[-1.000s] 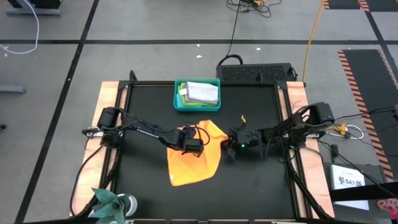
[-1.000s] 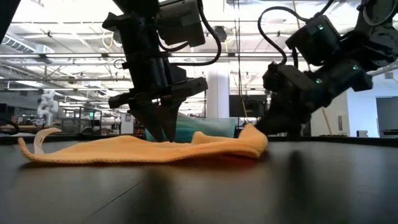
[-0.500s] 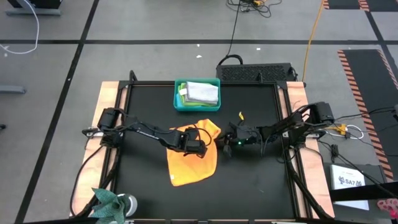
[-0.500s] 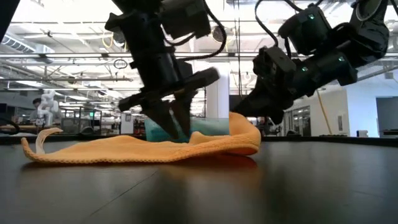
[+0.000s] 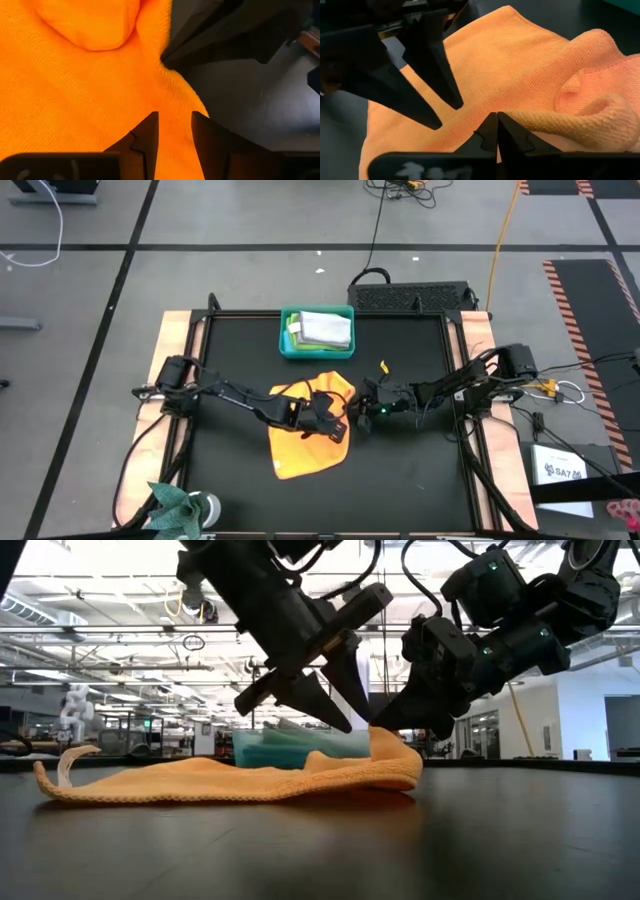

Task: Fold microfiber towels
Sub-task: Fold the orange microfiber towel

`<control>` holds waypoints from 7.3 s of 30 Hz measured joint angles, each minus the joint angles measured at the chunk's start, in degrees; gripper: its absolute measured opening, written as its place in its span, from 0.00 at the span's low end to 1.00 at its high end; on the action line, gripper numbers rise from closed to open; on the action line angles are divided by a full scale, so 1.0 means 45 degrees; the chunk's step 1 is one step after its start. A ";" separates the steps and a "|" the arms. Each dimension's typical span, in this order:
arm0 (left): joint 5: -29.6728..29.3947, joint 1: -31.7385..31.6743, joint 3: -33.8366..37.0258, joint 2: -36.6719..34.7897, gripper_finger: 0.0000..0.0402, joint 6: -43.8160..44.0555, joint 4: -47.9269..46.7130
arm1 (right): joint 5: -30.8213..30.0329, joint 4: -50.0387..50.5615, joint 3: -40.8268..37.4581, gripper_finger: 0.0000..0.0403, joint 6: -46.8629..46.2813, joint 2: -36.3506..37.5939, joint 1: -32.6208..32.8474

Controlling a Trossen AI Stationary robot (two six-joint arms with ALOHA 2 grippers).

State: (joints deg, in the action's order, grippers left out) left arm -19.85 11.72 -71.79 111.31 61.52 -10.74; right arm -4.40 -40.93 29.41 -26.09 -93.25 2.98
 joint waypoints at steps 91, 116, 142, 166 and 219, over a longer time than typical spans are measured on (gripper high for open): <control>0.2246 0.6102 -0.3395 0.0825 0.29 -1.0048 -1.0242 | 0.1039 0.7882 -0.0010 0.00 0.1049 0.5595 -0.0617; 0.1545 0.6467 -0.3400 0.1472 0.29 -0.9646 -1.0365 | 0.1054 0.7927 -0.0010 0.00 0.0957 0.5595 -0.0617; 0.0604 0.6296 -0.2582 0.1462 0.29 -0.8499 -1.0250 | 0.1083 0.7865 -0.0010 0.00 0.0617 0.5595 -0.0617; 0.1498 0.5824 -0.2565 0.1462 0.03 -0.7051 -0.9152 | 0.1028 0.7868 -0.0010 0.00 0.0312 0.5595 -0.0617; 0.1966 0.5859 -0.1791 0.1422 0.02 -0.7106 -0.9179 | 0.1384 0.7825 -0.0010 0.00 0.0039 0.5595 -0.0612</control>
State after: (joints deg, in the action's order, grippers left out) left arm -11.00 38.09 -79.85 117.70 29.54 -52.05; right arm 1.83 -5.72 29.36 -25.91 -68.07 0.23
